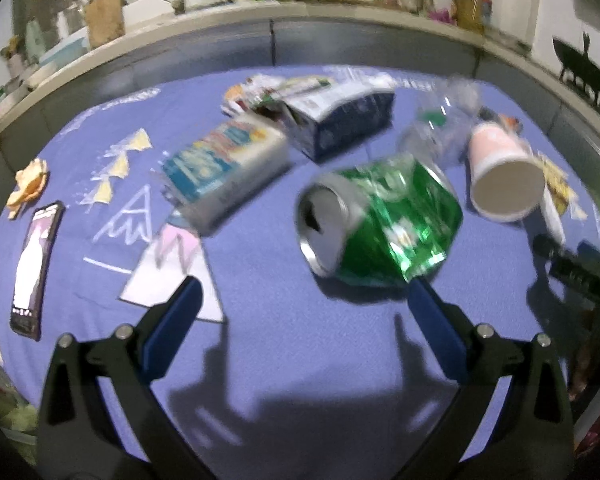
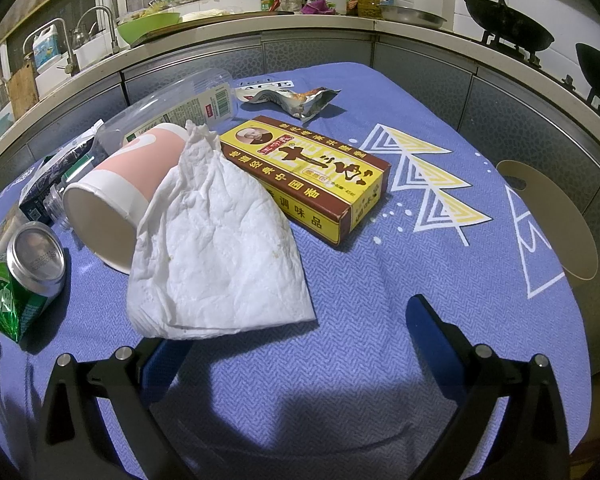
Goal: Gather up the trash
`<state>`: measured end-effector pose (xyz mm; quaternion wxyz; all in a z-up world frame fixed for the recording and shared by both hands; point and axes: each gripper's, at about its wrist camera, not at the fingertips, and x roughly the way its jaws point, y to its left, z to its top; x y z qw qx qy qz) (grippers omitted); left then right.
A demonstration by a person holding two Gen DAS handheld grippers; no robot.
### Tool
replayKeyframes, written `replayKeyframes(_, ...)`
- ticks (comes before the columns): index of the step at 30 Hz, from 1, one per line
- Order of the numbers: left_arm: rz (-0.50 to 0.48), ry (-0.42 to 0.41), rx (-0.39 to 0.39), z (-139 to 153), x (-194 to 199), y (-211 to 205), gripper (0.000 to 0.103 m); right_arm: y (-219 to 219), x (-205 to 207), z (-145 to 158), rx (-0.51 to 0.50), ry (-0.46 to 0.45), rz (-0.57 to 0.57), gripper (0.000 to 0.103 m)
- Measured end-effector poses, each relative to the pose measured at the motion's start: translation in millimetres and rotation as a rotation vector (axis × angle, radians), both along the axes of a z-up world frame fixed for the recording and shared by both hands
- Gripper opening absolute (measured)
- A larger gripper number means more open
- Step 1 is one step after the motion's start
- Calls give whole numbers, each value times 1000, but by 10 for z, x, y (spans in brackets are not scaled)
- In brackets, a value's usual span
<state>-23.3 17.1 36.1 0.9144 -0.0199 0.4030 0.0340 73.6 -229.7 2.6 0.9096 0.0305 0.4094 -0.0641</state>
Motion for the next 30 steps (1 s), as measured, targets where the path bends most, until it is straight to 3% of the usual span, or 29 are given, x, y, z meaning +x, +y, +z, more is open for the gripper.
replayKeyframes(5, 85, -104, -28, 118, -98, 361, 98, -32, -50, 16, 30, -6, 25, 97)
replayKeyframes(8, 143, -120, -42, 141, -118, 646, 98, -58, -148, 42, 59, -14, 21, 97)
replayKeyframes(12, 192, -111, -131, 151, -134, 1032, 98, -113, -327, 61, 113, -39, 1, 96)
replayKeyframes(14, 201, -99, -190, 150, -138, 1200, 98, -98, -414, 98, 128, -53, 14, 88)
replayKeyframes(16, 223, -108, -234, 163, -156, 1358, 98, -44, -474, 146, 136, -63, 47, 70)
replayKeyframes(19, 239, -126, -267, 191, -192, 1545, 98, 87, -515, 236, 178, -74, 128, 52)
replayKeyframes(22, 239, -121, -293, 173, -192, 1673, 93, 210, -496, 303, 300, -62, 234, 42)
replayKeyframes(26, 220, -102, -352, 109, -171, 1733, 87, 472, -351, 247, 537, 41, 382, 39)
replayKeyframes(30, 129, -100, -384, 87, -156, 1548, 85, 660, -165, 114, 682, 125, 415, 39)
